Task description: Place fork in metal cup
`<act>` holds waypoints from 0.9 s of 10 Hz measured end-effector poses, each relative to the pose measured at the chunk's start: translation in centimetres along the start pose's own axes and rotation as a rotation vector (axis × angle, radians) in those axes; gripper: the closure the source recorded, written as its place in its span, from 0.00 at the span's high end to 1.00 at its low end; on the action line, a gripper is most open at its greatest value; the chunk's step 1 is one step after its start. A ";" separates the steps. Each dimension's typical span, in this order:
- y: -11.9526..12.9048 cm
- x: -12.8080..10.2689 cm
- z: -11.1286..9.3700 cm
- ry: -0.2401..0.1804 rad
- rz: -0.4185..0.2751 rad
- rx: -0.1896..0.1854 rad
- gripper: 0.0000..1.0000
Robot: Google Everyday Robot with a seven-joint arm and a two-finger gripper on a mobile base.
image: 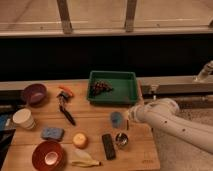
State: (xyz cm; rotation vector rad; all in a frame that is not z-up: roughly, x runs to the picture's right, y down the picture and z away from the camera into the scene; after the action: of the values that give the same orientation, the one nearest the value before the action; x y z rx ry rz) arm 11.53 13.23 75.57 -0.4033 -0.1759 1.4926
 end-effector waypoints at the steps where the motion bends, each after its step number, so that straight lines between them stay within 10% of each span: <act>1: 0.1 0.0 0.0 0.001 -0.001 -0.001 0.00; 9: -0.2 -2.1 -0.7 0.031 -0.055 0.047 0.00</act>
State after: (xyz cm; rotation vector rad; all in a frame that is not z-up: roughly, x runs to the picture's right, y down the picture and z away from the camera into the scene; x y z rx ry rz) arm 11.75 11.06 75.25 -0.3809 -0.1257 1.4327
